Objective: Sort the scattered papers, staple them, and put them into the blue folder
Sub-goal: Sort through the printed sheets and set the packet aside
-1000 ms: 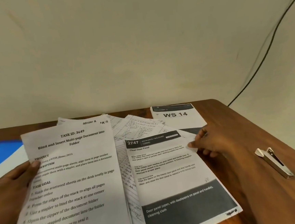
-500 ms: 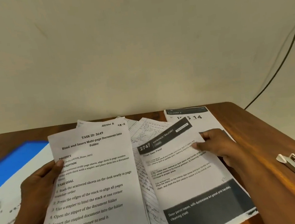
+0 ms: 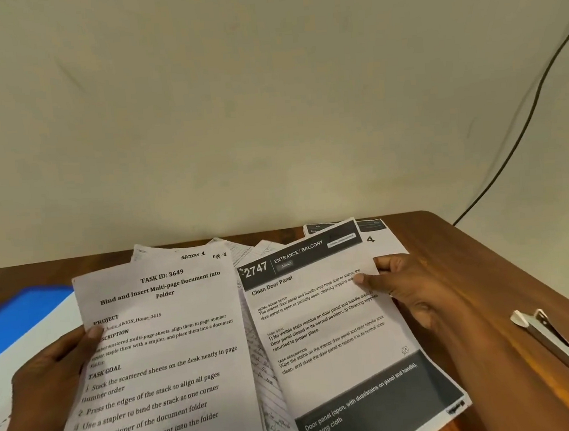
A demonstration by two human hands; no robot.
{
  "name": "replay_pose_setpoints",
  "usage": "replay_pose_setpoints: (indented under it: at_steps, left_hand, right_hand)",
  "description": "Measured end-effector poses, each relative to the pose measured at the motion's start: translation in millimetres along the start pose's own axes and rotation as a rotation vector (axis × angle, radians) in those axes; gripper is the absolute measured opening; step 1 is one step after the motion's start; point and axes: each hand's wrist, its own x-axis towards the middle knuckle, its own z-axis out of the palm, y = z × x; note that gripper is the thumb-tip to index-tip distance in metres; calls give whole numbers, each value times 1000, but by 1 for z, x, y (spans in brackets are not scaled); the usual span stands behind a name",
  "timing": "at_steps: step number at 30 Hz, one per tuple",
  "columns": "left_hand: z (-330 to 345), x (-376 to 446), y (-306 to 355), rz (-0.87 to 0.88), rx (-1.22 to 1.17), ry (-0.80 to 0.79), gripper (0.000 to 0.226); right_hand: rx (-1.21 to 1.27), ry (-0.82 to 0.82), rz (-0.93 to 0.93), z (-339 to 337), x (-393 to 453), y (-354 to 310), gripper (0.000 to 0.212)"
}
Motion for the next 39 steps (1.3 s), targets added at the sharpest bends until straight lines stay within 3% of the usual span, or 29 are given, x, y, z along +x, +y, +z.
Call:
replay_pose_setpoints:
  at_steps: [2,6,8,14,20,29,39]
  left_hand:
    - [1,2,-2,-6,-42,5,78]
    - [27,-31,27,111,26,41,23]
    - [30,-40,33,118,47,32,9]
    - [31,-38,35,96,-67,28,20]
    - [46,-45,44,100,-145,-23,15]
    - [67,-51,47,100,-148,-82,23]
    - [91,-58,32,18,-237,-141,18]
  right_hand:
    - [2,-4,-1,2,-1,-2,34]
    - [63,9,24,5,-3,-4,31]
    - [59,17,13,10,-2,-4,30]
    - [-10,96,-115,27,-3,-14,22]
    - [35,87,-150,33,-11,-31,22]
    - [230,413,-285,25,-12,-45,25]
    - [196,4,-87,75,-24,-41,23]
